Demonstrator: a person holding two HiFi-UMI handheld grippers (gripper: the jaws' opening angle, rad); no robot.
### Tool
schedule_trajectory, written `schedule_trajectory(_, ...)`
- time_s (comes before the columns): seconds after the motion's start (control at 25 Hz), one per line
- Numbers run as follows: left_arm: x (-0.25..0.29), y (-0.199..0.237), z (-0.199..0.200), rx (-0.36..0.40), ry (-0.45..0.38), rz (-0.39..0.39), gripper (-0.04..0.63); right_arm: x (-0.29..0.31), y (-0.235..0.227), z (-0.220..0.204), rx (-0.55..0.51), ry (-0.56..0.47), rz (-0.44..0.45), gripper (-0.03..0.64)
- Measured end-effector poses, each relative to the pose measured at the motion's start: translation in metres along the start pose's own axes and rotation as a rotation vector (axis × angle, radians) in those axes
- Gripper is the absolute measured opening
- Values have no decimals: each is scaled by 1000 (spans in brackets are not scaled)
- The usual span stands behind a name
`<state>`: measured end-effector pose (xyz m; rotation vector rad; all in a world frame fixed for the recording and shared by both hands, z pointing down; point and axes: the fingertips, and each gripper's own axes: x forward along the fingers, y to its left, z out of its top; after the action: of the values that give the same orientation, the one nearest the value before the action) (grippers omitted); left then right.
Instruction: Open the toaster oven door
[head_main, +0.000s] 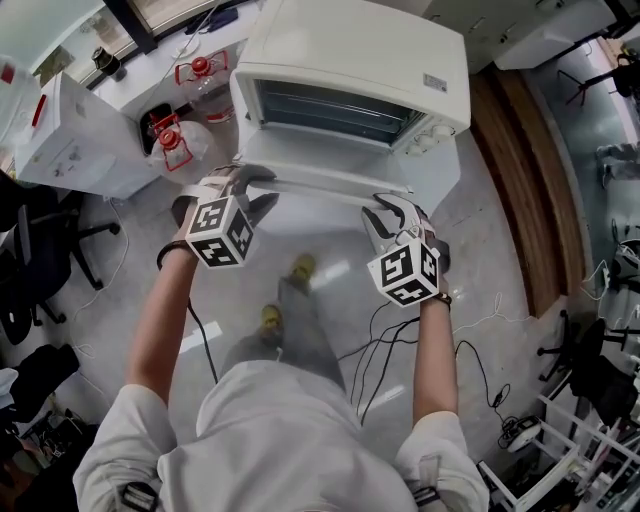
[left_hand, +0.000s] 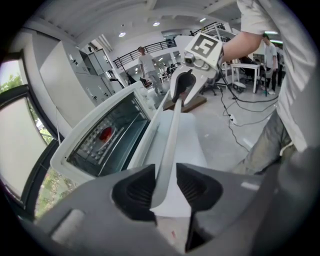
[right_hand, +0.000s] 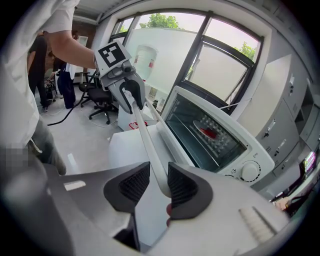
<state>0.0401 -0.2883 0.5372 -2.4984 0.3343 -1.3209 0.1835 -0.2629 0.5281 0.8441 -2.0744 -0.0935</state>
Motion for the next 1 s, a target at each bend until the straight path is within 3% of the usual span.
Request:
schedule_trajectory(0.32,9,-31,-8,-5,-18,-6,159,4,23,-17,18,-8,-12,98)
schedule_trajectory(1.0,45,-91,-41,61,-16,84,247,32,75,-57,4,-37,-90,143)
